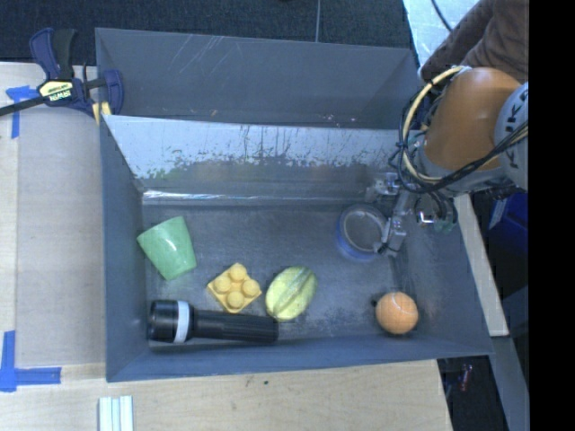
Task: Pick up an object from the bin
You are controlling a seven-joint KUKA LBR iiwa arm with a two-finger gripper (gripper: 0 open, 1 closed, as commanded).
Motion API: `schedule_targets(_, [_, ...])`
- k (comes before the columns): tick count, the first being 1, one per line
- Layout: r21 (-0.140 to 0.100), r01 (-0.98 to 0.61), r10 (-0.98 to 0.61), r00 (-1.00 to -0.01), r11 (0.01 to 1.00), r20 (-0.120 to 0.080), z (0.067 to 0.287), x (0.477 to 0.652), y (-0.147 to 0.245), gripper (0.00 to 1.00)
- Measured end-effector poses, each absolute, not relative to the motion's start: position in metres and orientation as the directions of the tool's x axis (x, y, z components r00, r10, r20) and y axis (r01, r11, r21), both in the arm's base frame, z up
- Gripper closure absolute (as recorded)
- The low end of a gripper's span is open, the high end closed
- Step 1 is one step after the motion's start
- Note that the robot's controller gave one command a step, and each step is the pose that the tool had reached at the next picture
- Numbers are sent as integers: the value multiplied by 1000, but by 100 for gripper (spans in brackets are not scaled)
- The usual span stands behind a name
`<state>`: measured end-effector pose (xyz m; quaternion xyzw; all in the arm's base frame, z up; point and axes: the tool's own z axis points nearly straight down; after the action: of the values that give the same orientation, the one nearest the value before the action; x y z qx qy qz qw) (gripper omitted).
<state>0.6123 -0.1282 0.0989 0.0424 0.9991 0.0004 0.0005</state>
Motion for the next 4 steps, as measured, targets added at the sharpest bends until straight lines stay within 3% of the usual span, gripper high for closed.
schedule_targets(1, [3,341,341,-940,940,-13,73,627,-135,0])
schedule_targets(2, [4,555,555,-832,832,-9,72,622,-107,100])
schedule_targets(4, [4,553,553,-833,833,-11,77,621,-107,100])
